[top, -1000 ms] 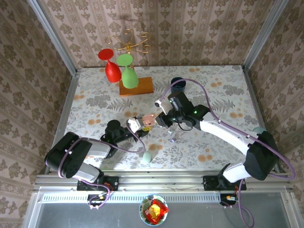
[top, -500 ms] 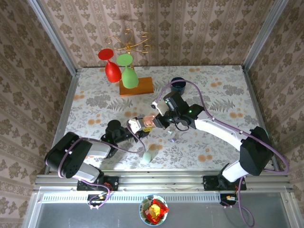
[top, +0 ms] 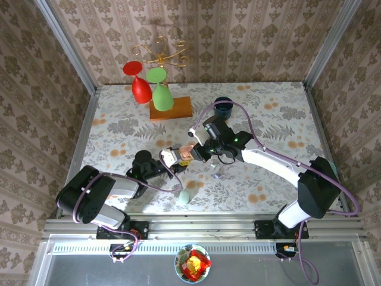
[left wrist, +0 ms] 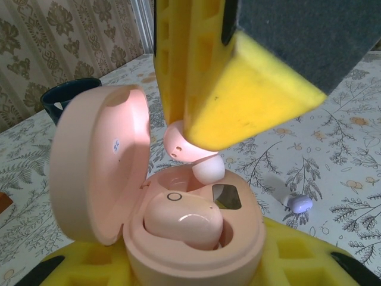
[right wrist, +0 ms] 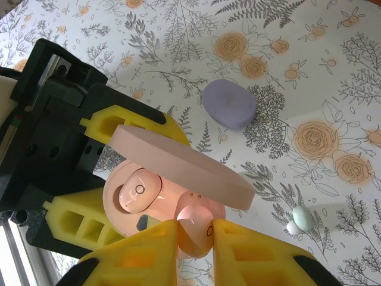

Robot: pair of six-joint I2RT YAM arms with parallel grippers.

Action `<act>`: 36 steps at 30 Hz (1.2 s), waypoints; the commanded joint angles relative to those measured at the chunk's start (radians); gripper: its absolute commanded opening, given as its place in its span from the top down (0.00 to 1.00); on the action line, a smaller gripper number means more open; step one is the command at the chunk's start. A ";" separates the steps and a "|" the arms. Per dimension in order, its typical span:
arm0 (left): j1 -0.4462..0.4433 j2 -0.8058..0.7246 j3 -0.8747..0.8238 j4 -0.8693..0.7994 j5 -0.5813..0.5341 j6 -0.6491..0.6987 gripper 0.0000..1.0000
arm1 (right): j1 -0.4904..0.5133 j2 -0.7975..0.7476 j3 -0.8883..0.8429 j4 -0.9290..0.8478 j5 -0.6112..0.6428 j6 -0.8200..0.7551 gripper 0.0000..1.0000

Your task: Insert the wireless bluetooth earbuds into the charging case

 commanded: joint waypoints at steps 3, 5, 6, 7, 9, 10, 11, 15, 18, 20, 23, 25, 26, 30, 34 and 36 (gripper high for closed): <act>-0.004 -0.014 0.024 0.008 0.007 0.007 0.67 | 0.016 0.014 -0.004 -0.044 0.057 -0.051 0.79; -0.004 -0.015 0.022 0.010 0.012 0.003 0.67 | 0.019 0.019 -0.003 -0.050 0.068 -0.056 0.79; -0.004 -0.016 0.023 0.011 0.012 0.002 0.67 | 0.020 0.021 -0.001 -0.051 0.074 -0.059 0.79; -0.003 -0.017 0.024 0.011 0.013 0.002 0.67 | 0.020 0.020 0.000 -0.051 0.080 -0.058 0.79; -0.002 -0.017 0.023 0.010 0.010 0.003 0.67 | 0.021 0.022 0.001 -0.056 0.088 -0.060 0.79; -0.003 -0.018 0.022 0.010 0.009 0.003 0.67 | 0.021 0.020 0.002 -0.057 0.087 -0.060 0.79; -0.003 -0.018 0.022 0.010 0.008 0.002 0.67 | 0.023 0.020 0.003 -0.060 0.082 -0.062 0.79; -0.003 -0.017 0.023 0.010 0.007 0.001 0.67 | 0.032 0.024 0.001 -0.064 0.069 -0.069 0.78; -0.003 -0.015 0.025 0.008 0.009 0.001 0.67 | 0.041 0.029 0.002 -0.057 0.059 -0.066 0.76; -0.002 -0.015 0.027 0.010 0.008 0.002 0.67 | 0.042 0.029 0.001 -0.051 0.055 -0.060 0.75; 0.000 -0.014 0.024 0.010 0.007 0.001 0.67 | 0.043 0.009 -0.004 -0.041 0.064 -0.045 0.71; 0.004 -0.016 0.021 0.009 0.005 0.001 0.67 | 0.040 -0.017 -0.014 -0.032 0.079 -0.034 0.68; 0.004 -0.016 0.021 0.008 0.005 0.001 0.67 | 0.040 -0.033 -0.021 -0.024 0.081 -0.032 0.66; 0.007 -0.015 0.019 0.009 0.006 0.000 0.67 | 0.020 -0.102 -0.069 0.042 0.070 0.010 0.57; 0.006 -0.008 0.017 0.012 0.010 0.018 0.67 | -0.018 -0.140 -0.102 0.133 0.023 0.107 0.49; 0.005 -0.006 0.016 0.013 0.012 0.030 0.68 | -0.027 -0.140 -0.100 0.167 0.009 0.156 0.45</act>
